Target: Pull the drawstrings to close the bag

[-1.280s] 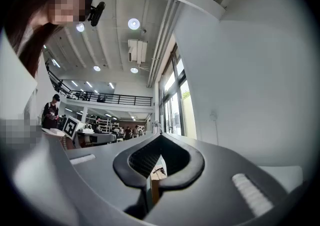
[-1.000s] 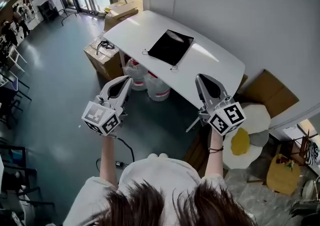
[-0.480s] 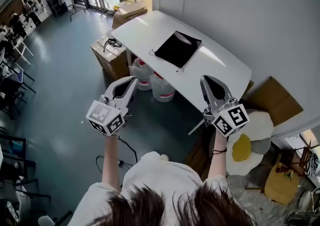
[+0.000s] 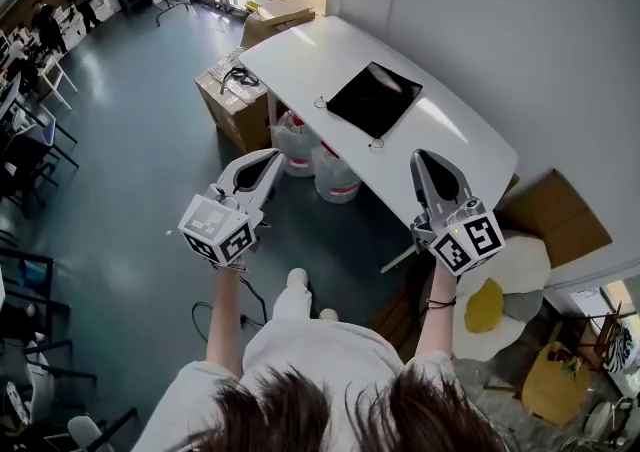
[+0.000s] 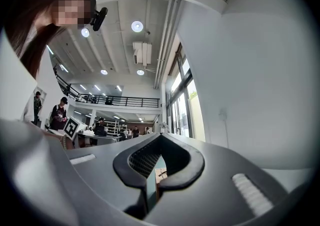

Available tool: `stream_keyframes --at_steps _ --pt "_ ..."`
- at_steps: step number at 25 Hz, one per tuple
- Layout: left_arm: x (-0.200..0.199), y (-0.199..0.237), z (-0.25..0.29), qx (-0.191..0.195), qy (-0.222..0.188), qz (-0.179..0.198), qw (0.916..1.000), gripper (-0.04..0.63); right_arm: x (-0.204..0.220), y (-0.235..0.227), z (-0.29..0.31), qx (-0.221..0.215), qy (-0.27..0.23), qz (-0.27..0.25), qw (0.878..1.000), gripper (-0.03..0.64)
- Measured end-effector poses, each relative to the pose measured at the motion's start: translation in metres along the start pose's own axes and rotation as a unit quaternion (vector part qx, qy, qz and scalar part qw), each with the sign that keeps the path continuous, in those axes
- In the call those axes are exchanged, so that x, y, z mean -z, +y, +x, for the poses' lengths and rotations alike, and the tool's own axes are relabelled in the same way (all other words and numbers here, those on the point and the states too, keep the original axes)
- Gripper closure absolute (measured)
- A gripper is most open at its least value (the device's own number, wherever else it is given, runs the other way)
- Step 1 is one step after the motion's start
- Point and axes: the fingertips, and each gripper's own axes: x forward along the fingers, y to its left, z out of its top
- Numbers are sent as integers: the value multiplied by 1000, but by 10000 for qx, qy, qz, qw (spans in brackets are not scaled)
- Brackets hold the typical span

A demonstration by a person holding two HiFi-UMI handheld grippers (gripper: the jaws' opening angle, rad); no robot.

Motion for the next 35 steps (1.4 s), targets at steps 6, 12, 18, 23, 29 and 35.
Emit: stream_keyframes --at_steps 6,12,18,23,29,35 --pt "-4 33 14 71 -33 4 10000 603 1 -8 31 79 -63 -23 9999 604" --pt "7 70 41 275 66 -136 9995 603 12 -17 65 252 12 -49 9997 604" --pt "15 99 70 544 128 -210 9982 603 28 -34 84 561 76 14 9984 604" --pt "27 113 88 744 251 -282 9965 603 37 -44 95 805 126 -10 9967 604" --pt "38 125 104 912 346 -309 9948 603 47 -56 104 1002 154 66 9948 604" --pt "38 136 115 957 358 -346 9942 603 49 -63 120 1004 247 90 9946 604"
